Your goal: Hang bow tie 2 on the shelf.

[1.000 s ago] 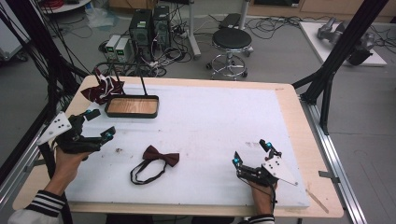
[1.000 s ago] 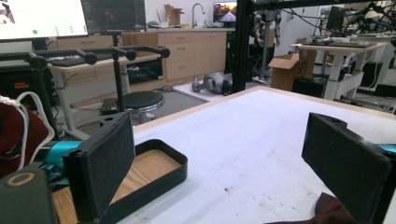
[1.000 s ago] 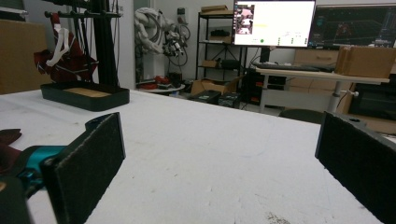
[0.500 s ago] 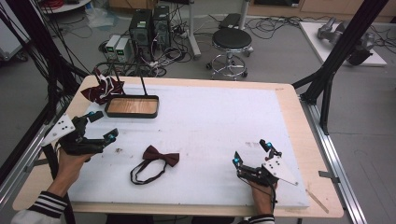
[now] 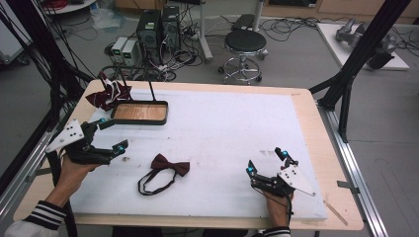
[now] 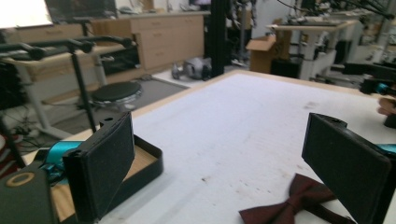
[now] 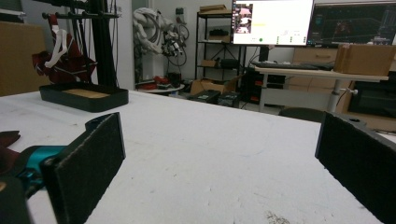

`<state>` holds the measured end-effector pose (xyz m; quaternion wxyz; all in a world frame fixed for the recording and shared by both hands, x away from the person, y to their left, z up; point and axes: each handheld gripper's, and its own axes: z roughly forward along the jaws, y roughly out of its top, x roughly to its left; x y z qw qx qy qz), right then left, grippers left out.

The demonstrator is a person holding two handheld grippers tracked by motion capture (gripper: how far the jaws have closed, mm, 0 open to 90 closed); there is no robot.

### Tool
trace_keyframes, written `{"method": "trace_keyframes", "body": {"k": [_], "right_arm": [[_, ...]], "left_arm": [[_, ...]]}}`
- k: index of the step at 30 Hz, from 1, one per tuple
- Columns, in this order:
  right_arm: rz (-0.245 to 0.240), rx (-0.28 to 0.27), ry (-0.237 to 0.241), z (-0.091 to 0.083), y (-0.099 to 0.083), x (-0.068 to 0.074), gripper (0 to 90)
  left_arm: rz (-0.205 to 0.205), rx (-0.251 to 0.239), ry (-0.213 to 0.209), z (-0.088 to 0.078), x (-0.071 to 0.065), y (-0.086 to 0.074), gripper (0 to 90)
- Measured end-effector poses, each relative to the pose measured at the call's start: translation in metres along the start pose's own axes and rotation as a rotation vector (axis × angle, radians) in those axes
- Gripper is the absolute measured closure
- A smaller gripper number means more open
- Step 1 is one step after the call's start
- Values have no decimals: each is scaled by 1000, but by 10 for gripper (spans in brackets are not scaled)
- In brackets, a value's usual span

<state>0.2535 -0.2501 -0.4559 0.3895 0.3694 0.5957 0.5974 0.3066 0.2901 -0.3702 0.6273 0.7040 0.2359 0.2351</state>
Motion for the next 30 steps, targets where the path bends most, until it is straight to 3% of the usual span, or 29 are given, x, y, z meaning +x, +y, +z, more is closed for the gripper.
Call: {"method": "trace_keyframes", "body": {"k": [1,4,5,6,7,8,13,14,21,30], "right_arm": [[0,0,0,0,0,0,6],[5,1,0,0,0,0,6],[4,0,0,0,0,0,6],[1,-2,1,0,0,0,6],[-2,-1,1,0,0,0,6],[1,-1,2,0,0,0,6],[4,-1,-1,0,0,0,6],[-1,-1,1,0,0,0,6],[6,0,1,0,0,0,6],[8,-3,3,-1,0,0,6]], "left_arm": [[0,0,0,0,0,0,99],[3,36,-71,7,-1,3,98],[3,36,-71,7,-1,3,98],[14,78,-102,12,-3,4,98],[14,78,-102,12,-3,4,98],[24,108,-126,18,-5,4,98],[42,121,-141,26,-8,2,96],[43,153,-156,32,-9,-1,96],[60,204,-192,44,-12,-7,96],[71,321,-261,63,-13,-22,98]]}}
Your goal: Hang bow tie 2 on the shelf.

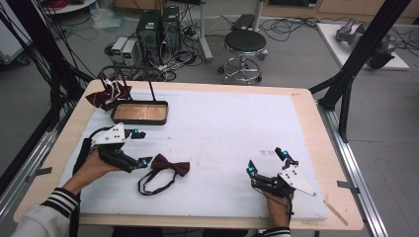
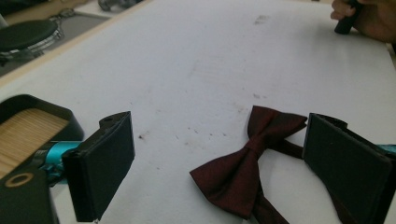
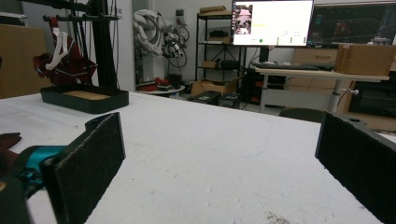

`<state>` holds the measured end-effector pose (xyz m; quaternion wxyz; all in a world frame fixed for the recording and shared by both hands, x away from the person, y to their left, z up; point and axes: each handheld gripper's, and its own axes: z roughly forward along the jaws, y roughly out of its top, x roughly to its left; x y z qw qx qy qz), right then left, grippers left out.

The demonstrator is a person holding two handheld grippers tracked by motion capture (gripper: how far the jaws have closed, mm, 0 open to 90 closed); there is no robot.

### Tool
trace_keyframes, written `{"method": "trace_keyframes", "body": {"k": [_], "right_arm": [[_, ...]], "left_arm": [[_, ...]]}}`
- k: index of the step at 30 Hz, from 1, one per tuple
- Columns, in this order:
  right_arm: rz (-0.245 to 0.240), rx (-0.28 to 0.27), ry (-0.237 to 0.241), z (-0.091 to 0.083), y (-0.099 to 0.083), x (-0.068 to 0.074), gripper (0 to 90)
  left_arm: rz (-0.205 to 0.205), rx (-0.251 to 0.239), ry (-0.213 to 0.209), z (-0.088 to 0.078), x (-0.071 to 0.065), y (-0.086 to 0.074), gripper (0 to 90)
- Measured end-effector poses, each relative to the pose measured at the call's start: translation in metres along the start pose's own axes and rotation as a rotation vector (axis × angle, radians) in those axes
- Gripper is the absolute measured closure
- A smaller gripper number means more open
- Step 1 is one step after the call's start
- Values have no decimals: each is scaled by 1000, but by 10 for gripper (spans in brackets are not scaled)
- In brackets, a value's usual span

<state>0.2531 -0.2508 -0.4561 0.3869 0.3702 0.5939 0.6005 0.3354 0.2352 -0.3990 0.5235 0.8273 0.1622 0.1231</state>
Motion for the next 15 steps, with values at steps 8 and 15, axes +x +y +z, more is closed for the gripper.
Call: {"method": "trace_keyframes", "body": {"k": [8,15], "right_arm": [[0,-6,0,0,0,0,6],[4,-6,-3,-1,0,-1,6]], "left_arm": [[40,109,-27,20,0,-4,110],[75,188,-60,28,-1,-6,178]]}}
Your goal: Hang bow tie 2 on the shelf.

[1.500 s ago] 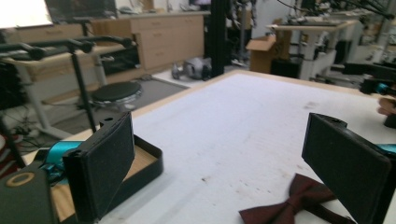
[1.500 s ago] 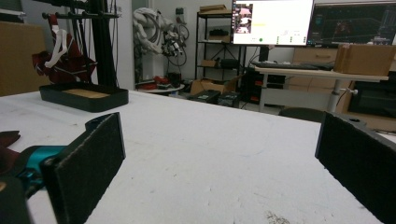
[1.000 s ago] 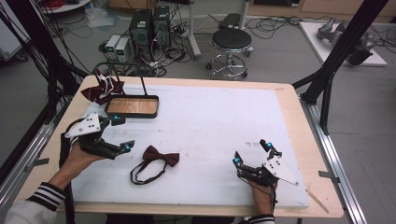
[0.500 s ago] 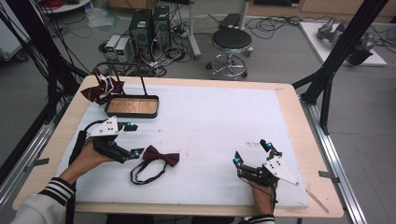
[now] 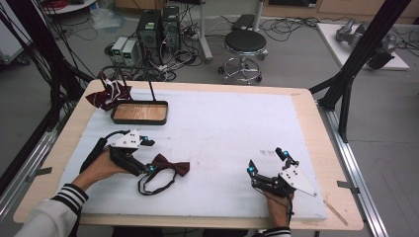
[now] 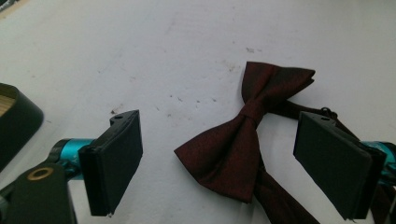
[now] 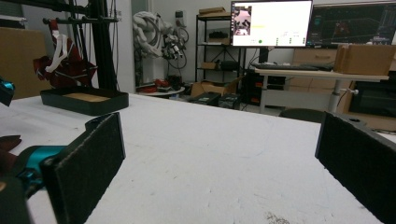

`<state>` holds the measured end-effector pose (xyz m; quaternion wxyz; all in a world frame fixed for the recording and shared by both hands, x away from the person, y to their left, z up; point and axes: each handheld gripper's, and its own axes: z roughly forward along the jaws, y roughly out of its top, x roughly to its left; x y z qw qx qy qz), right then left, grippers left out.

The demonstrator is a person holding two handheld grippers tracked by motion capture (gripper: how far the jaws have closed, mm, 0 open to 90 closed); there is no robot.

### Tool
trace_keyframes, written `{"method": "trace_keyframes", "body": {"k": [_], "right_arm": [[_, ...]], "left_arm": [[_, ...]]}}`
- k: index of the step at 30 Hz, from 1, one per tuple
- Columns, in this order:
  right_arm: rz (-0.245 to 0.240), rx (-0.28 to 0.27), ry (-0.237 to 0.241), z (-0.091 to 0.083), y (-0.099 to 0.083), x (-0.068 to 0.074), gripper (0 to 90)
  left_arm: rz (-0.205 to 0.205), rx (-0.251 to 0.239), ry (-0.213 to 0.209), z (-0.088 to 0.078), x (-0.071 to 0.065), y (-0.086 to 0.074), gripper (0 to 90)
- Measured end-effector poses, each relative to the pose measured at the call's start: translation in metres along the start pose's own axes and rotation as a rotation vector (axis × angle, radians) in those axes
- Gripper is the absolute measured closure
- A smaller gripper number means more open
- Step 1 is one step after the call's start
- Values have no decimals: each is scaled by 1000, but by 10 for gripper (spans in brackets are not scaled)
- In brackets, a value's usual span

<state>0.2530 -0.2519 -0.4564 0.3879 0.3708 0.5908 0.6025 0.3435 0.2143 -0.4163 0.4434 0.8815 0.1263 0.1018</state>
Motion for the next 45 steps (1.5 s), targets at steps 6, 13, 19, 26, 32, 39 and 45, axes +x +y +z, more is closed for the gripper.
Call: {"method": "trace_keyframes", "body": {"k": [6,13,19,26,32,39,45], "right_arm": [[6,1,-1,0,0,0,6],[11,1,0,0,0,0,6],[9,-1,1,0,0,0,6],[9,0,2,0,0,0,6],[6,1,3,0,0,0,6],[10,2,2,0,0,0,6],[11,1,3,0,0,0,6]], "left_arm": [[29,71,-37,7,0,3,231],[47,171,-84,19,1,8,263],[47,220,-89,25,3,9,301],[42,271,-101,28,7,8,365],[42,299,-95,30,7,12,472],[42,335,-82,33,6,16,604],[28,353,-74,33,5,19,697]]}}
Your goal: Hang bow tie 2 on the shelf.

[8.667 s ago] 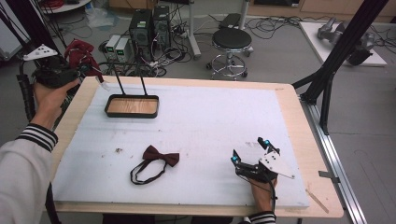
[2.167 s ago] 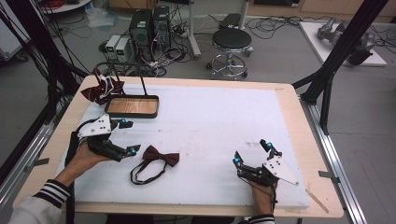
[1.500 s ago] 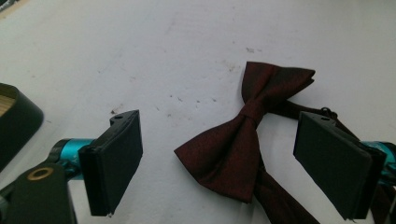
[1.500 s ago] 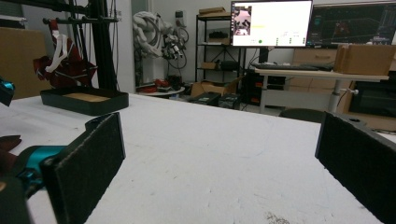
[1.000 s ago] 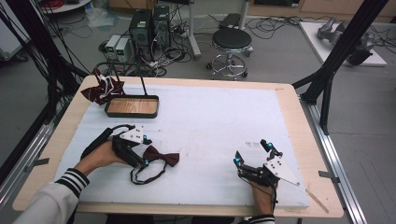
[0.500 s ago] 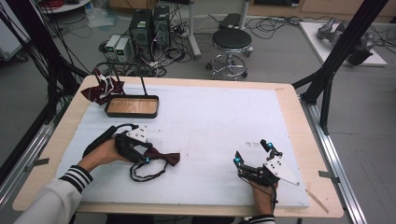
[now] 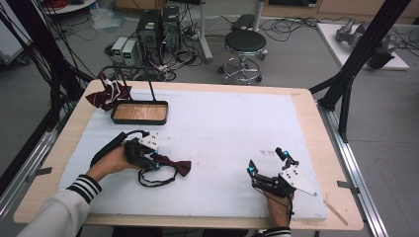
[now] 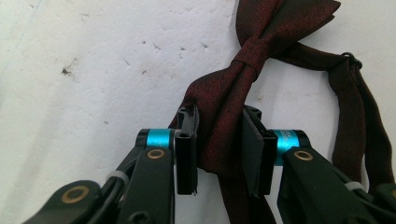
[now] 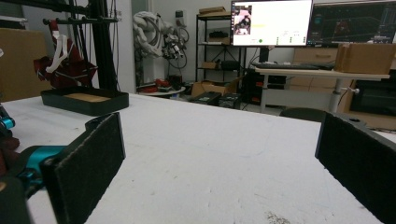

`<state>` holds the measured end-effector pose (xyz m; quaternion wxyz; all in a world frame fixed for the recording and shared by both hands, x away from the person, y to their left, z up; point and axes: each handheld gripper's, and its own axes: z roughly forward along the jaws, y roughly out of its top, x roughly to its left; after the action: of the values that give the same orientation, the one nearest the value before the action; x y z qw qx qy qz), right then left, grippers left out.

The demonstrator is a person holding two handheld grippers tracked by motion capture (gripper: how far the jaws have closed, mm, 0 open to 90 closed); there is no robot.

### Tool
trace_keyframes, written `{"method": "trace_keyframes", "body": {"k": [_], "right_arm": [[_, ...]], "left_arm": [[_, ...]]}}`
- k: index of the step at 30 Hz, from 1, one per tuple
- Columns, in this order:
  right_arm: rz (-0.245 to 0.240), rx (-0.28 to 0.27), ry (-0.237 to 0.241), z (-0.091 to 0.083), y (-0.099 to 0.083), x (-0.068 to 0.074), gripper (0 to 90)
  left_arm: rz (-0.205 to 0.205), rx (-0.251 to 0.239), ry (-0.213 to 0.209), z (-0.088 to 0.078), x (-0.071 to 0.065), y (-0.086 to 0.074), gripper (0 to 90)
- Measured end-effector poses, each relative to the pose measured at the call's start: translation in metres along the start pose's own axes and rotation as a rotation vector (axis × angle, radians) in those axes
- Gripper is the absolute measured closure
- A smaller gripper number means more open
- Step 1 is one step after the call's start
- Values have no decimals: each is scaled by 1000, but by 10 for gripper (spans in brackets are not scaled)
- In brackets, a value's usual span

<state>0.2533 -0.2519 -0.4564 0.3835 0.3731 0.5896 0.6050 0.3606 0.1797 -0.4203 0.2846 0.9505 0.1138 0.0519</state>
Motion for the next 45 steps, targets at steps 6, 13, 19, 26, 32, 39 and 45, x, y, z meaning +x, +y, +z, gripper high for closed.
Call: {"method": "trace_keyframes", "body": {"k": [6,13,19,26,32,39,45], "right_arm": [[-1,1,-1,0,0,0,6],[0,1,0,0,0,0,6],[-1,1,-1,0,0,0,6],[0,1,-2,0,0,0,6],[-1,1,-2,0,0,0,6],[1,1,-2,0,0,0,6],[1,1,-2,0,0,0,6]], "left_arm": [[-21,-8,3,-3,-1,1,751],[-26,-31,-2,-4,-2,1,768],[-38,-76,2,-10,-4,2,770],[-81,-194,25,-29,-1,-1,771],[-85,-241,58,-40,0,-2,771],[-93,-296,88,-49,1,0,770],[-112,-361,127,-64,6,2,771]]}}
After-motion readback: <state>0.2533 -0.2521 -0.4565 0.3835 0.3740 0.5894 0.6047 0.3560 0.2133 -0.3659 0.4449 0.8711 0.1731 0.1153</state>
